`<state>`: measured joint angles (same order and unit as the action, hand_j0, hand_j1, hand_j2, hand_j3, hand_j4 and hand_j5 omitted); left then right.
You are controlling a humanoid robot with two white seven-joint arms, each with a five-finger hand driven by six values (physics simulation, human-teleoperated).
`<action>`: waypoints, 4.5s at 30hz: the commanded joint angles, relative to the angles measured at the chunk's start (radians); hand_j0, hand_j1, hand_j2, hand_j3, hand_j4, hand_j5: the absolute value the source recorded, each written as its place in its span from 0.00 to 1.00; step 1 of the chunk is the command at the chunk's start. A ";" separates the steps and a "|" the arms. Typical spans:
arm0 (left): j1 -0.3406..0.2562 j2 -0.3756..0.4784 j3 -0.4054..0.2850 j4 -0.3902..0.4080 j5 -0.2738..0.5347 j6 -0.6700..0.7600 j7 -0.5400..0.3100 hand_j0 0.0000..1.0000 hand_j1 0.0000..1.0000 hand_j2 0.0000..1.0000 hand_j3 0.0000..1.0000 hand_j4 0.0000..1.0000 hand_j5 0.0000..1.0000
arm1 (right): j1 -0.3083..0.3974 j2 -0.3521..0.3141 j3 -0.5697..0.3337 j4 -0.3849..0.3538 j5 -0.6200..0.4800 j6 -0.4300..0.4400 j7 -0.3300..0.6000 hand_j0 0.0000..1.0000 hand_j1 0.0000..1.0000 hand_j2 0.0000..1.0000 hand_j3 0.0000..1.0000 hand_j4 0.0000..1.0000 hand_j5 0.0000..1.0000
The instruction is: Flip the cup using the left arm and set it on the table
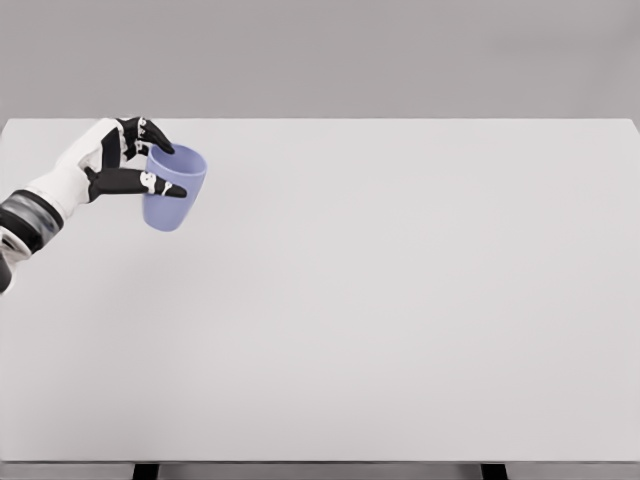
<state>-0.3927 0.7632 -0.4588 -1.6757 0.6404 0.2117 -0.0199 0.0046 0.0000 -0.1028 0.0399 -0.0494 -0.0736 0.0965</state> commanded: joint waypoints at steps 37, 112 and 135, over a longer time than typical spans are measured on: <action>0.175 -0.130 -0.006 0.251 -0.015 -0.666 -0.005 0.26 0.26 0.26 0.26 0.26 0.26 | 0.000 0.000 0.000 0.000 0.000 0.000 0.000 1.00 1.00 1.00 1.00 1.00 1.00; 0.281 -0.176 -0.012 0.336 -0.064 -0.823 -0.006 0.79 0.79 0.79 0.79 0.79 0.79 | 0.000 0.000 0.000 0.000 -0.001 0.000 0.000 1.00 1.00 1.00 1.00 1.00 1.00; 0.290 -0.176 -0.012 0.314 -0.068 -0.823 -0.006 0.98 0.98 0.98 0.98 0.98 0.98 | 0.000 0.000 0.000 0.000 0.000 0.000 0.000 1.00 1.00 1.00 1.00 1.00 1.00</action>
<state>-0.1028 0.5864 -0.4711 -1.3568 0.5710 -0.6107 -0.0260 0.0046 0.0000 -0.1028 0.0399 -0.0496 -0.0736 0.0965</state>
